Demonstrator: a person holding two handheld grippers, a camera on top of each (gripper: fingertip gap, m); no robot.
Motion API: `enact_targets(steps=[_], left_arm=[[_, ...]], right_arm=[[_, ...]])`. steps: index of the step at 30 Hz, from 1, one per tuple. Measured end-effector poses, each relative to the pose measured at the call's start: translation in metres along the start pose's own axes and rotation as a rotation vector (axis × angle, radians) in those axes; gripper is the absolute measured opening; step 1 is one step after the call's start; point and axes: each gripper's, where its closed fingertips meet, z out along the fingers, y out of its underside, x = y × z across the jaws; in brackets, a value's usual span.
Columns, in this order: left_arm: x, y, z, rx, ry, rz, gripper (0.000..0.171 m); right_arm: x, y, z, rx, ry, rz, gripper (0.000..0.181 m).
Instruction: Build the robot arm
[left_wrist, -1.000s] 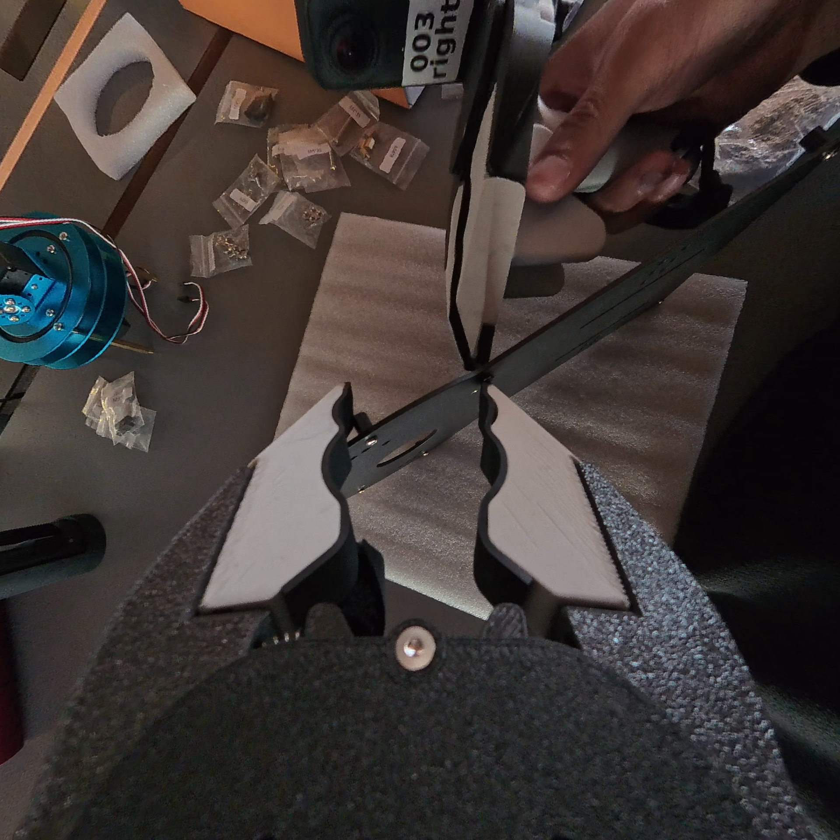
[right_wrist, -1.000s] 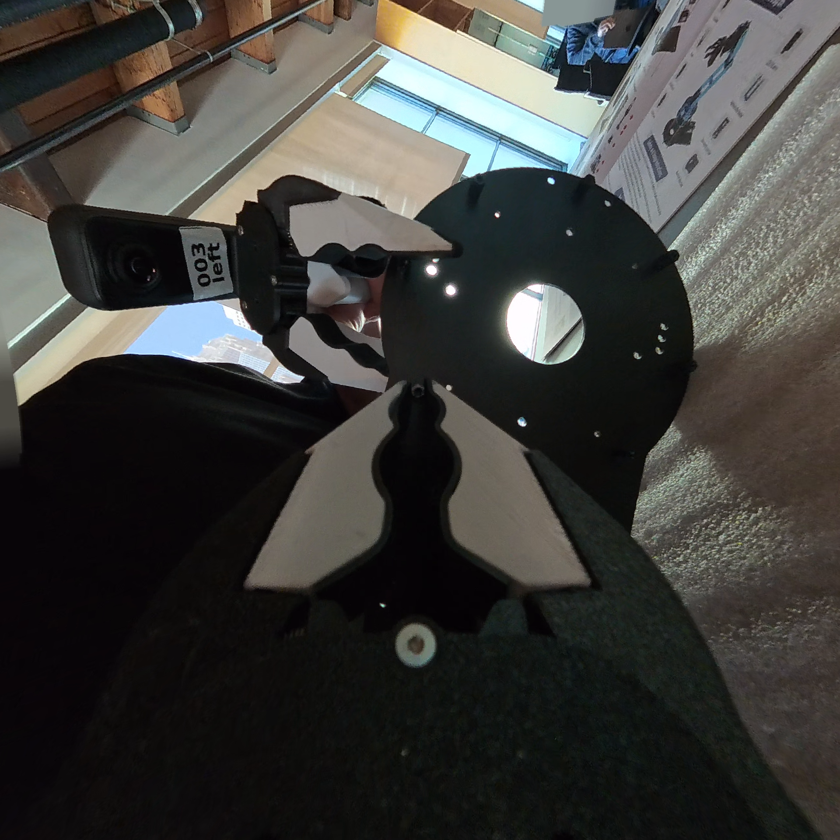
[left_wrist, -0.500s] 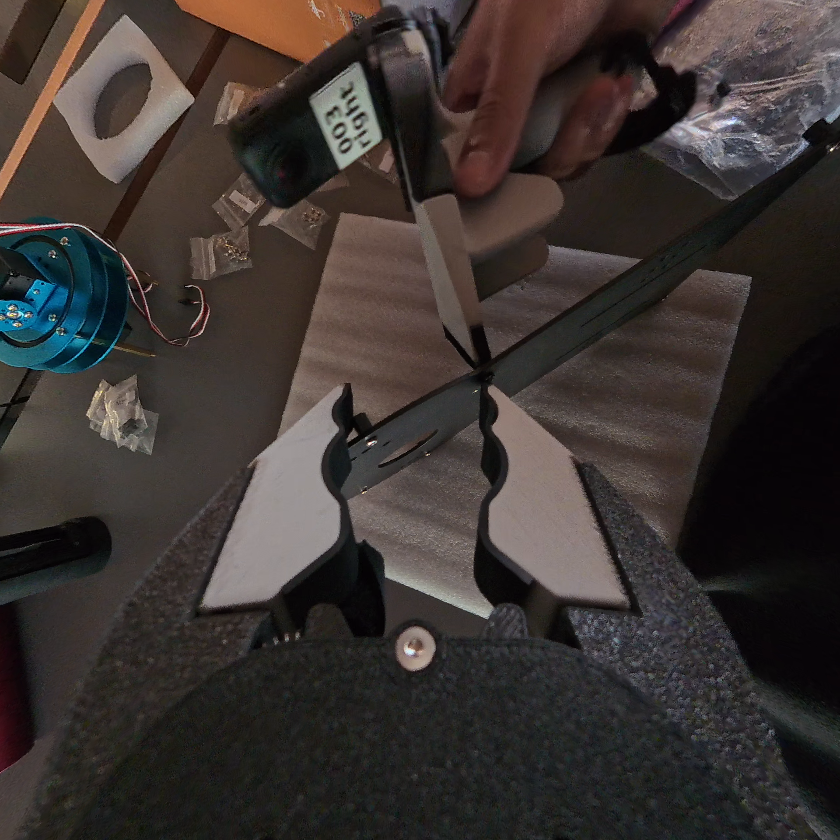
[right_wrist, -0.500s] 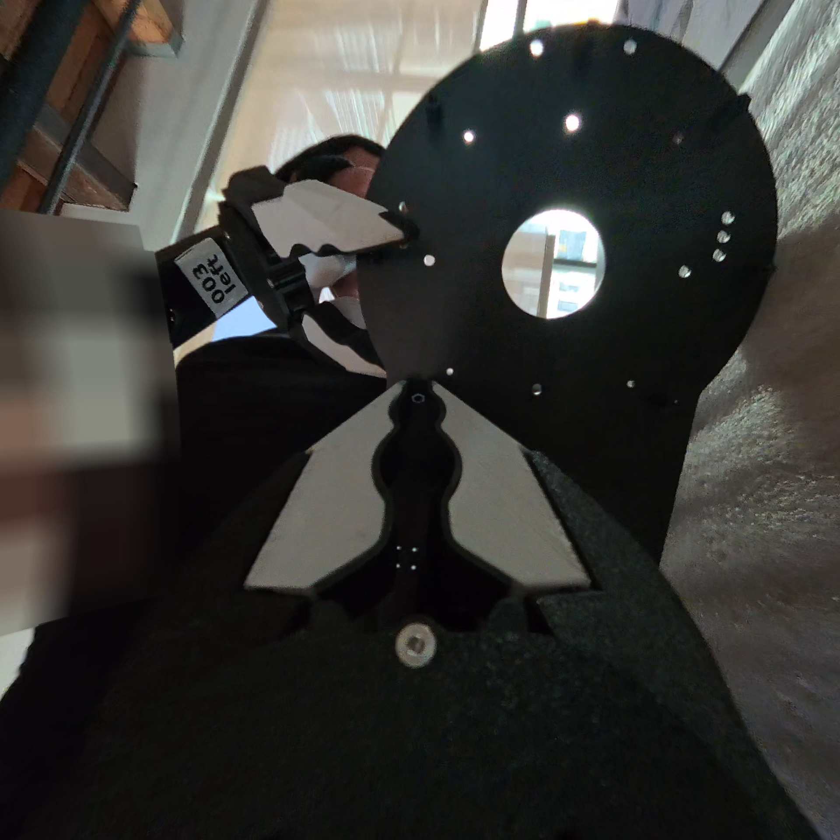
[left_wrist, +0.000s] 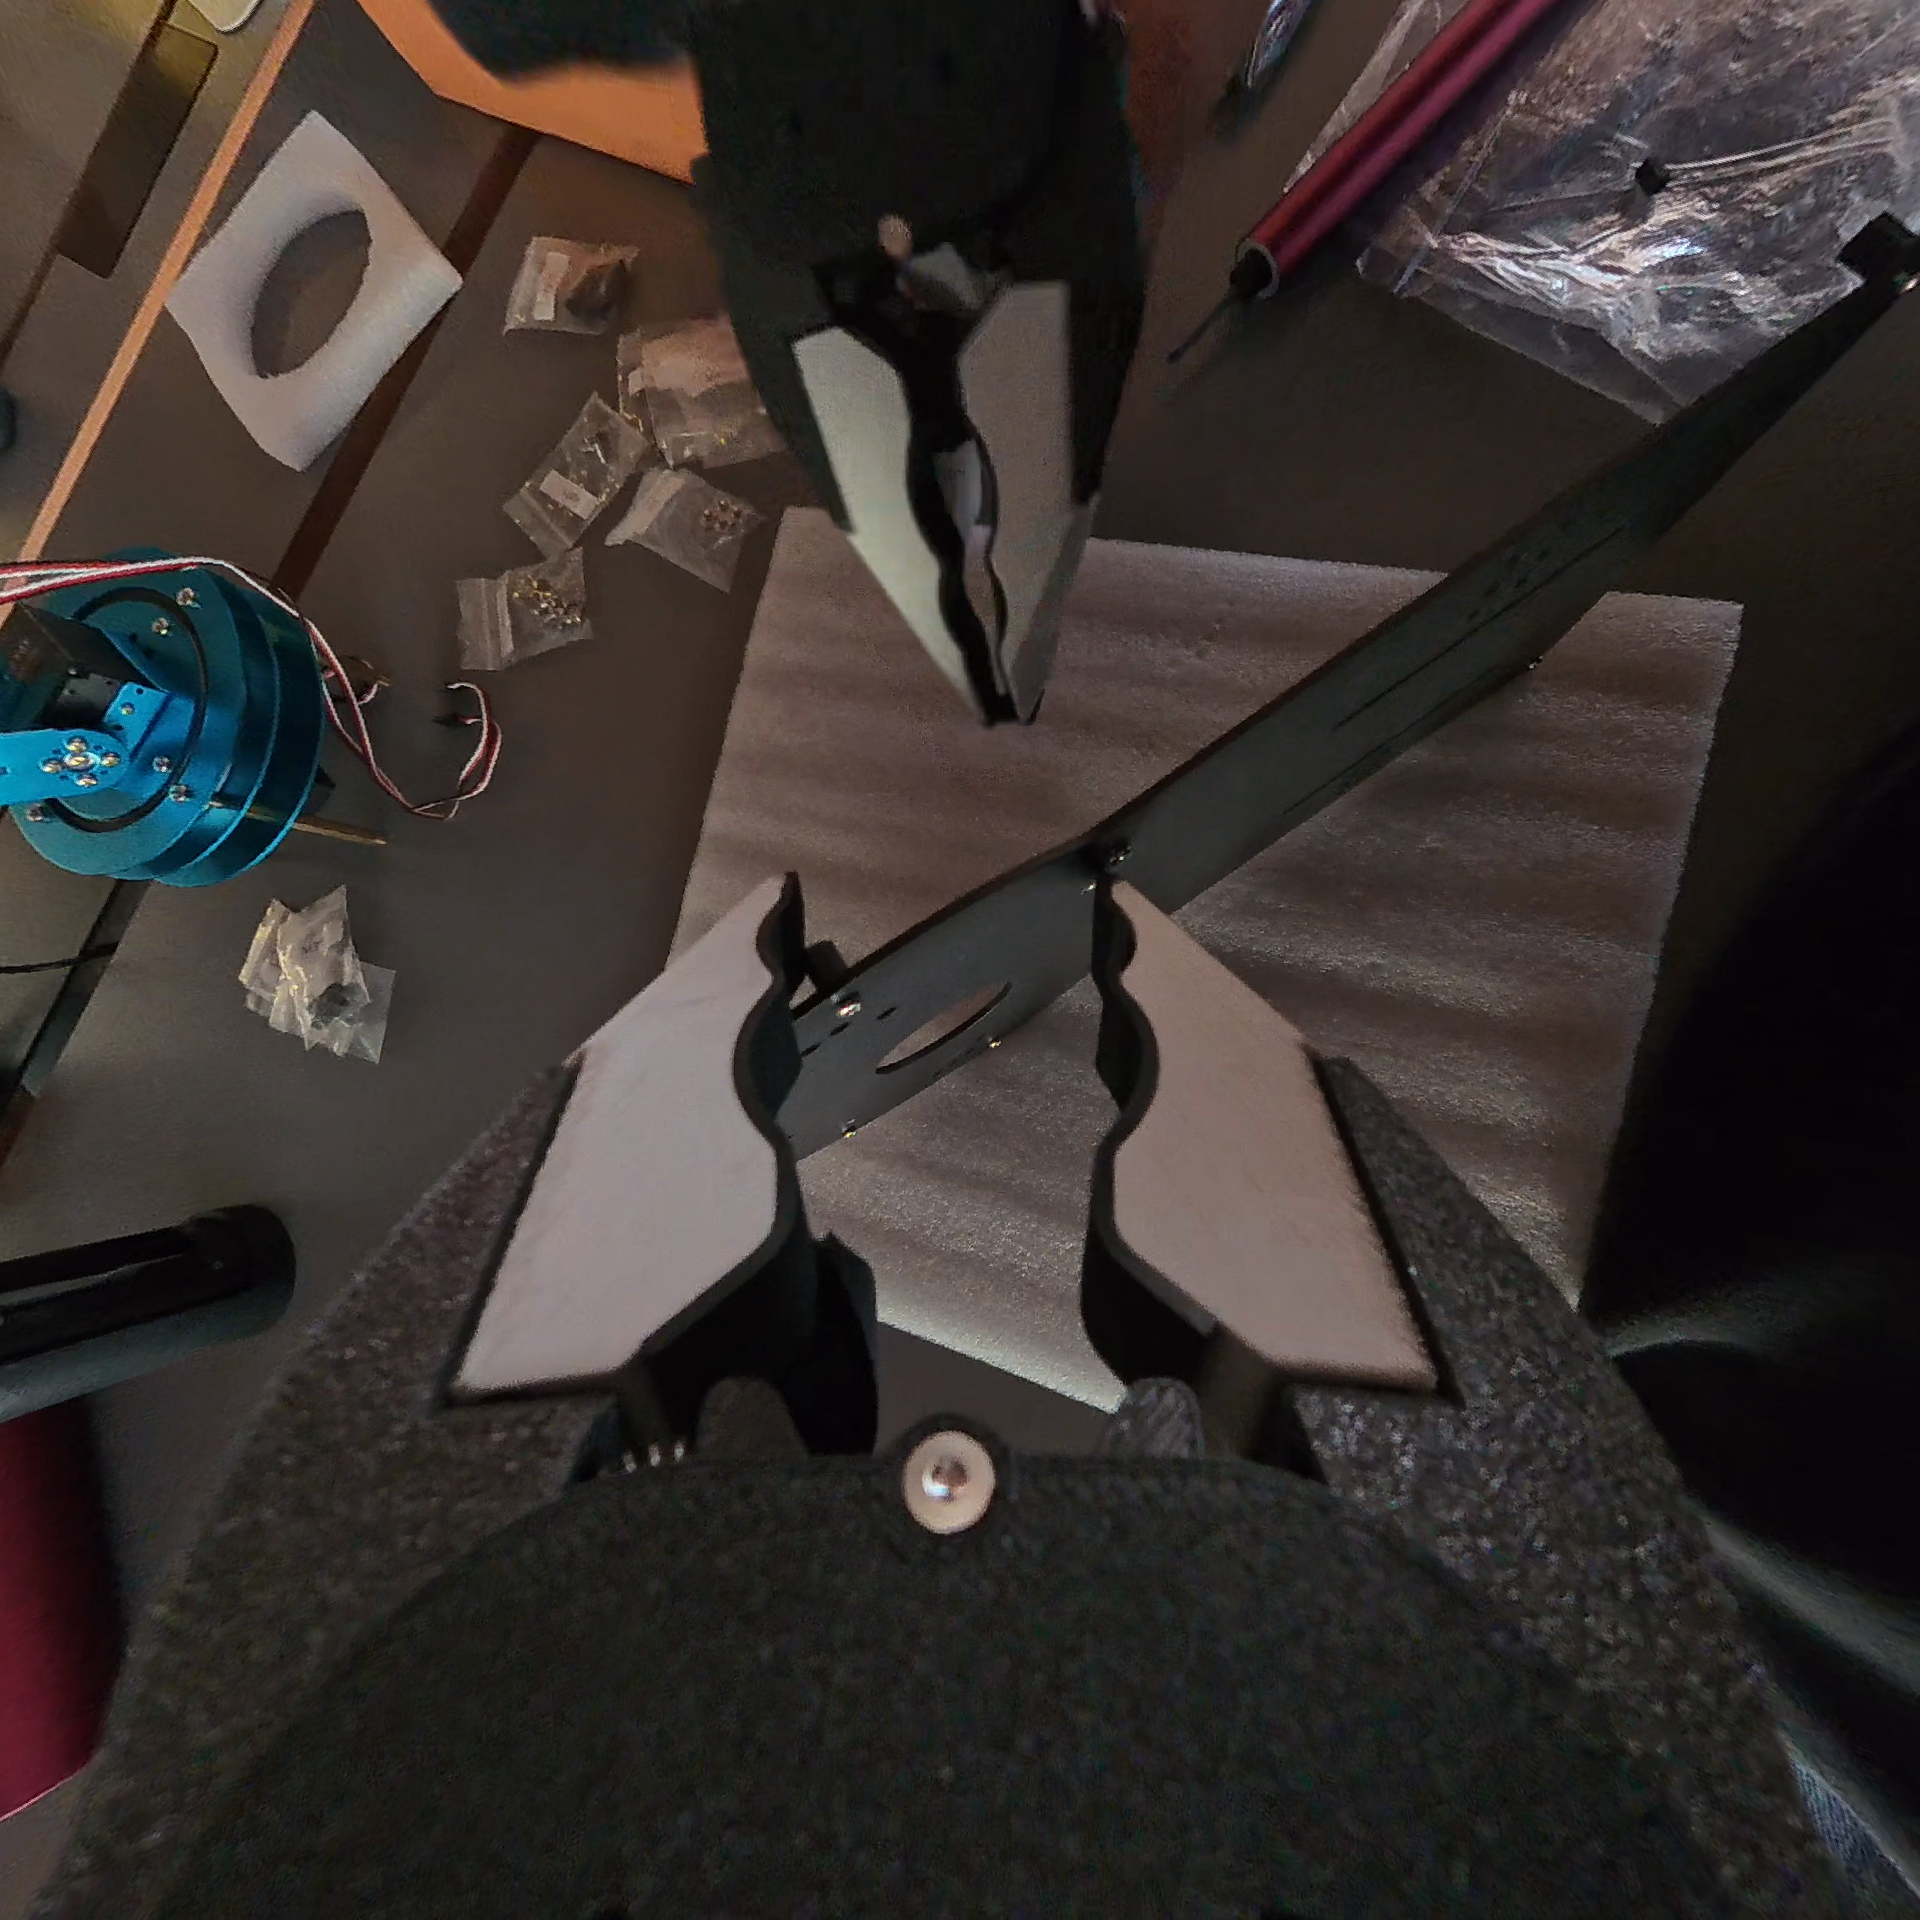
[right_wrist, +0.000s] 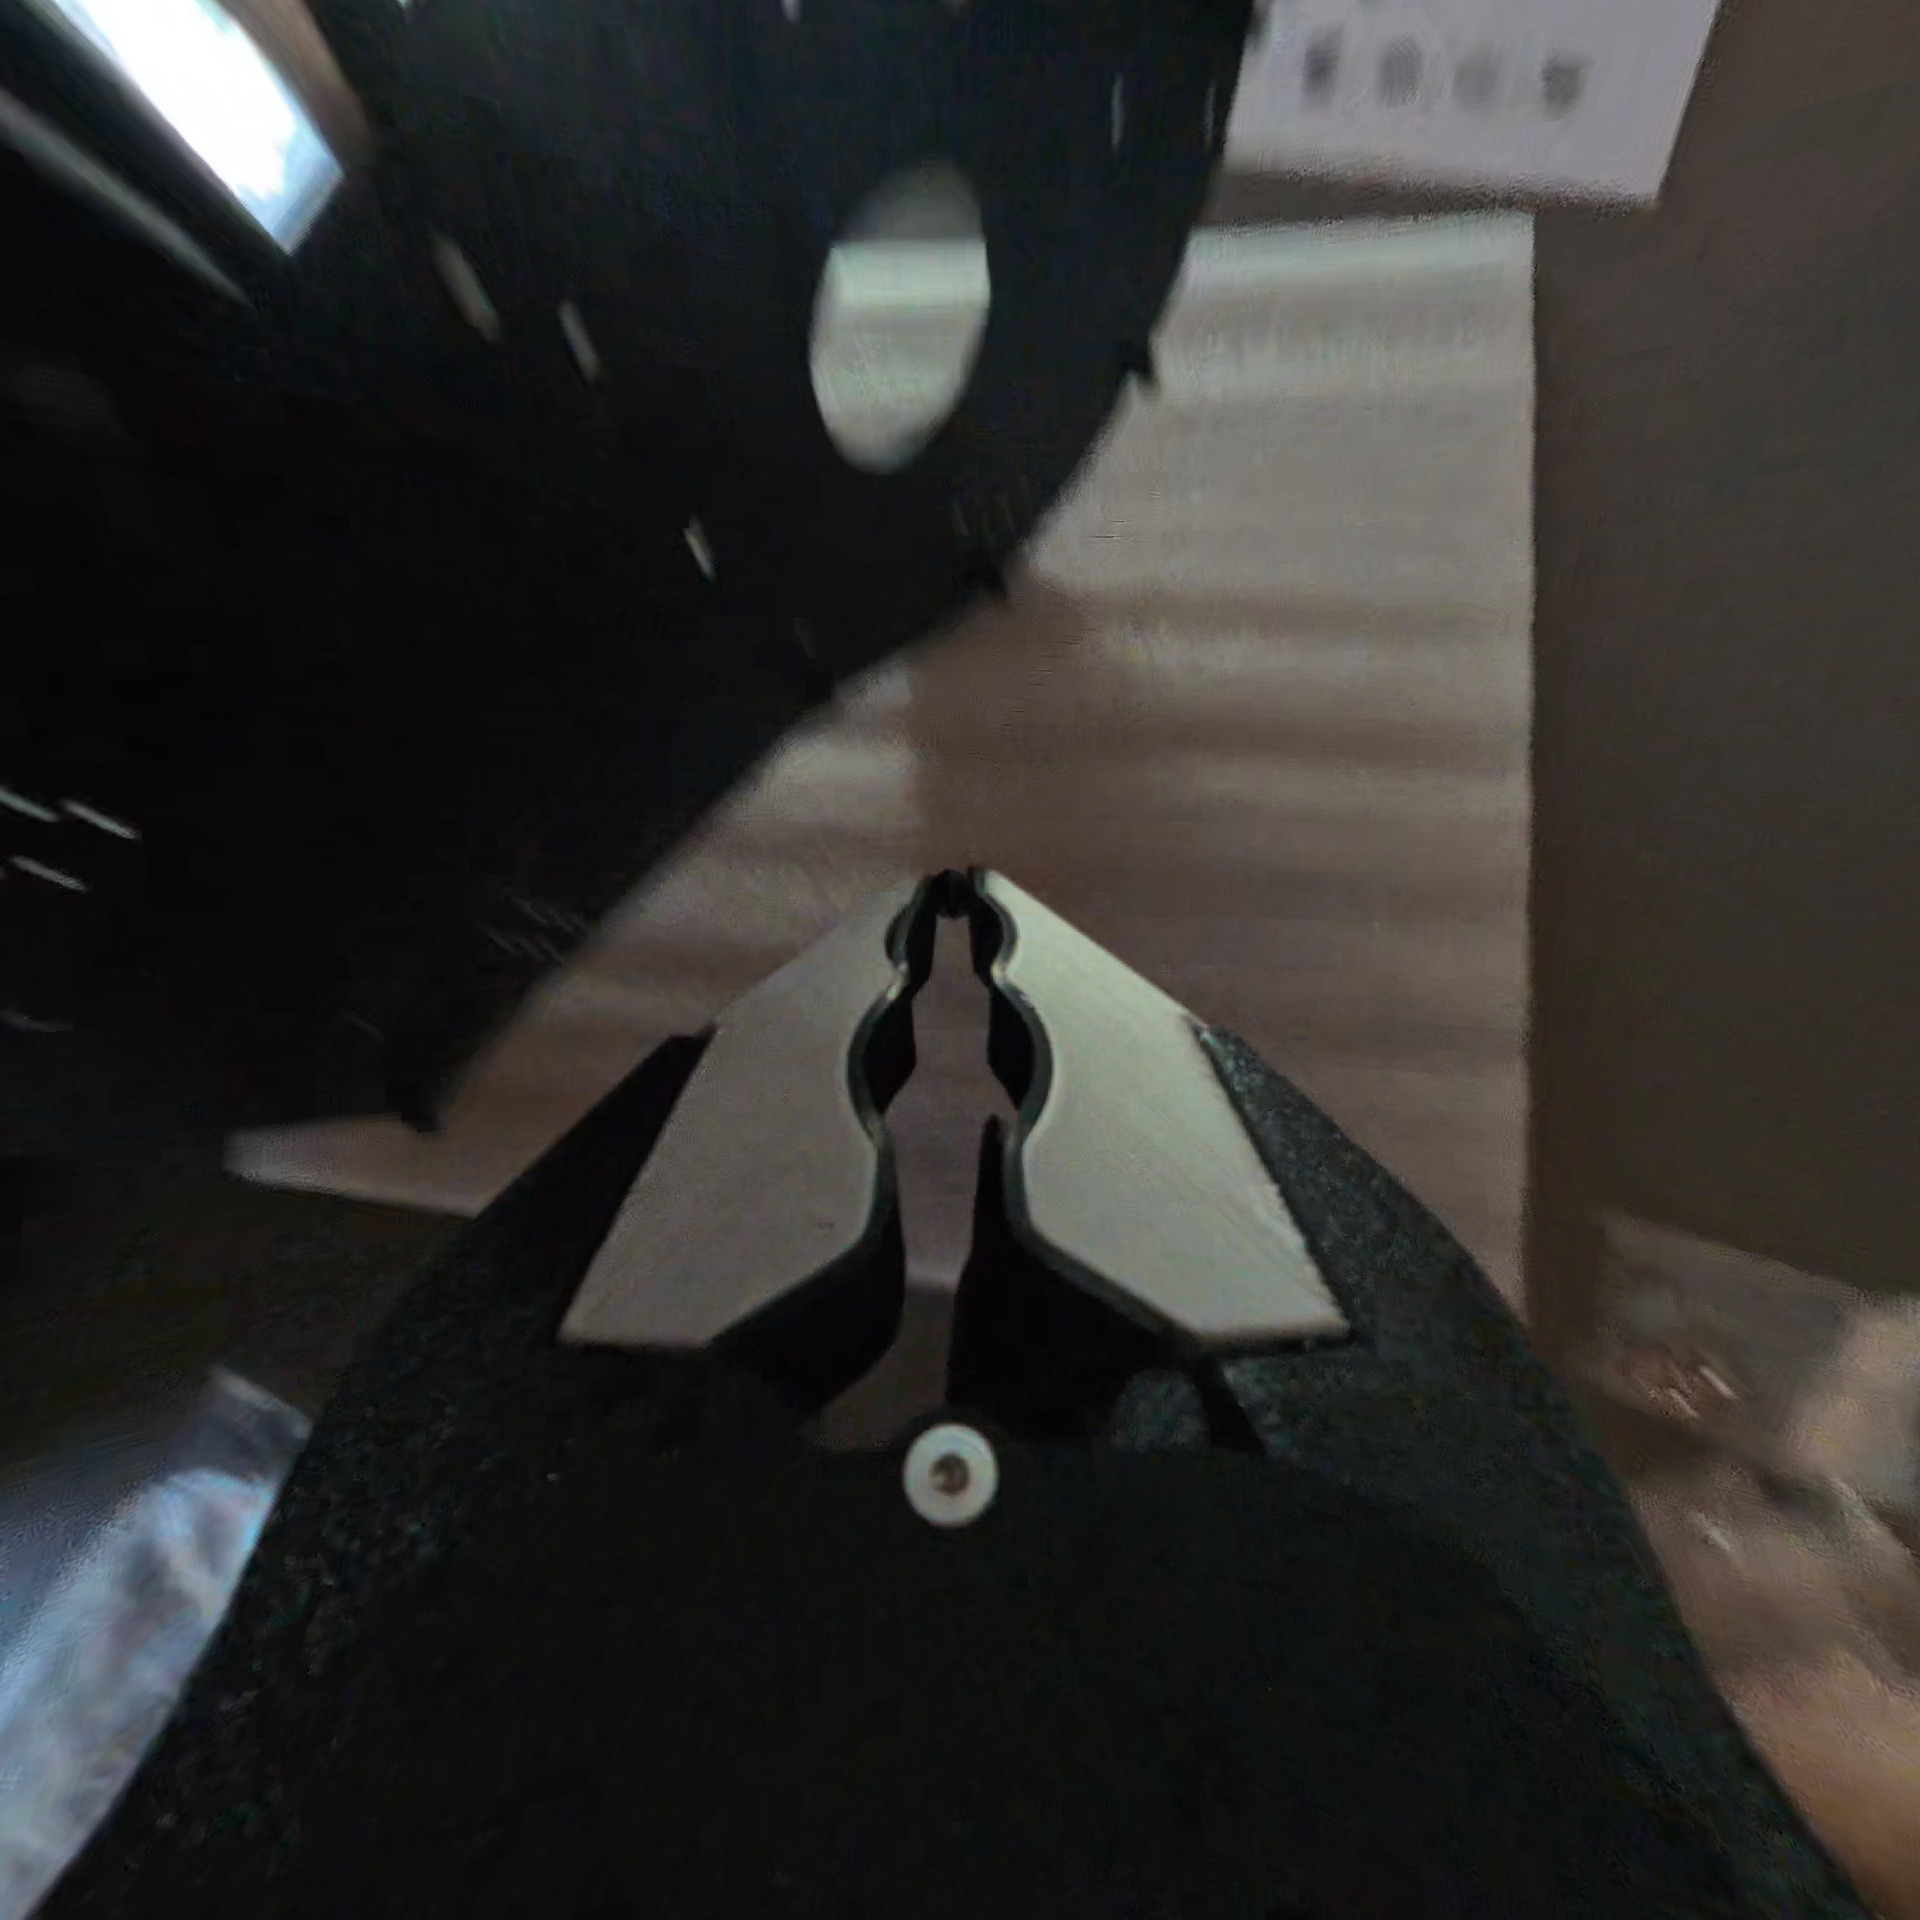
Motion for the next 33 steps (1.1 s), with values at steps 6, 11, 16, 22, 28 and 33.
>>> enact_targets(steps=[6,11,16,22,28,33], left_arm=[[0.000,0.000,-0.001,0.003,0.002,-0.004,0.055],[0.000,0.000,-0.001,0.009,0.003,-0.011,0.055],[0.000,0.000,-0.001,0.008,0.003,-0.011,0.055],[0.001,0.000,-0.001,0.005,0.003,-0.014,0.055],[0.001,0.001,-0.002,0.007,0.001,-0.019,0.055],[0.001,0.000,-0.001,0.009,-0.001,-0.021,0.056]], right_arm=[[-0.002,0.039,0.020,-0.106,0.060,-0.038,0.011],[0.000,0.038,0.010,-0.063,0.122,-0.042,0.015],[0.000,0.044,0.013,-0.081,0.128,-0.031,0.015],[0.003,0.038,0.013,-0.023,0.134,0.022,0.013],[0.007,0.041,0.015,-0.011,0.188,0.137,0.007],[0.007,0.040,0.014,0.035,0.281,0.171,0.005]])
